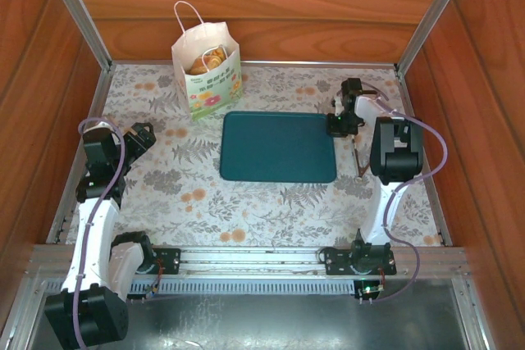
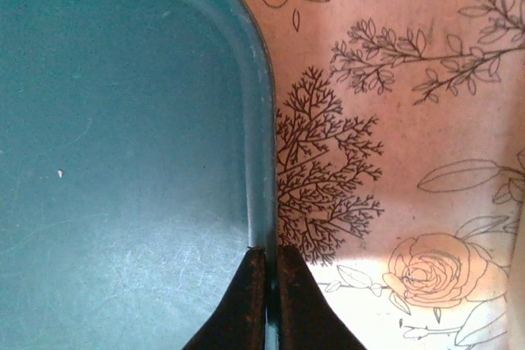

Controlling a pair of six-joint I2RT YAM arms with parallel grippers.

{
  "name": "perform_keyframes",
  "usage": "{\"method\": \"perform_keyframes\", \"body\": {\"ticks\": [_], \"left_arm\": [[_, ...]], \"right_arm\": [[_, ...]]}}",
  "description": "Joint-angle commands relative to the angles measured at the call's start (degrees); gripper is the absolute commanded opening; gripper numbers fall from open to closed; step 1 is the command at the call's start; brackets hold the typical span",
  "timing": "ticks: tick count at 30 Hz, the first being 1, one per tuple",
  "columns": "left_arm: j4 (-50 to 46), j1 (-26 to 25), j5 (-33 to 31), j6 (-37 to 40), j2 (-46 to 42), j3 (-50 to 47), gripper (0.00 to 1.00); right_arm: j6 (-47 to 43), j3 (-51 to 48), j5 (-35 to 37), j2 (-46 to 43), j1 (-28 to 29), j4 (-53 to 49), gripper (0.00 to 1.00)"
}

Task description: Take the fake bread out of the paper bag

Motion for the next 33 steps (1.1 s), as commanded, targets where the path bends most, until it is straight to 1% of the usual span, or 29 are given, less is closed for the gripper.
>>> {"method": "perform_keyframes", "body": {"ticks": [1, 3, 5, 8, 9, 10, 13, 15, 18, 22, 25, 28, 30, 33], "left_arm": [[-1.16, -0.36, 0.92, 0.4, 0.27, 2.35, 0.98], [-1.24, -0.45, 2.08, 1.26, 1.21, 3.57, 0.97], [-2.01, -0.42, 3.25, 2.22, 2.47, 5.34, 0.95], [-2.86, -0.38, 4.96, 3.61, 5.54, 8.99, 0.89], [-2.95, -0.43, 5.81, 4.23, 6.8, 10.6, 0.87], [-2.88, -0.43, 6.5, 4.61, 8.27, 12.16, 0.85], [-2.91, -0.47, 9.31, 6.21, 15.14, 19.06, 0.8], [-2.91, -0.6, 11.51, 7.3, 21.39, 24.56, 0.77], [-2.93, -0.9, 13.47, 7.78, 29.53, 32.87, 0.72], [-2.87, -1.58, 14.05, 8.26, 37.16, 40.64, 0.72], [-2.89, -2.34, 14.1, 8.56, 42.15, 46.12, 0.72], [-2.9, -2.76, 14.07, 7.85, 45.73, 49.8, 0.72], [-2.85, -2.84, 14.44, 7.01, 47.1, 50.9, 0.72], [-2.87, -3.17, 14.78, 6.69, 47.36, 50.92, 0.72]], "right_arm": [[-0.9, 3.67, 2.04, 2.36, -0.71, -1.82, 0.12], [-1.9, 6.29, 1.28, 3.38, -0.71, -4.76, 0.24], [-1.57, 7.87, 1.22, 3.05, -0.71, -6.51, 0.33], [-0.08, 9.63, 0.39, 0.1, -0.63, -8.57, 0.41], [0.86, 9.95, -0.85, -1.64, -0.63, -8.78, 0.43], [2.07, 10.05, -2.22, -3.26, -0.61, -8.69, 0.44], [7.26, 8.16, -10.33, -8.9, 0.01, -4.87, 0.46], [13.83, 5.1, -17.35, -13.06, 1.22, 1.28, 0.47], [23.17, 0.53, -21.88, -17.77, 4.73, 10.92, 0.47], [32.94, -3.15, -22.81, -21.58, 11.74, 23.85, 0.48], [37.77, -2.33, -21.24, -21.79, 17.22, 30.24, 0.49], [41.6, 0.58, -19.94, -19.57, 22.91, 37.34, 0.51], [43.94, 3.88, -18.51, -16.8, 26.0, 40.03, 0.51], [44.91, 9.94, -18.1, -12.25, 29.39, 41.7, 0.52]]}}
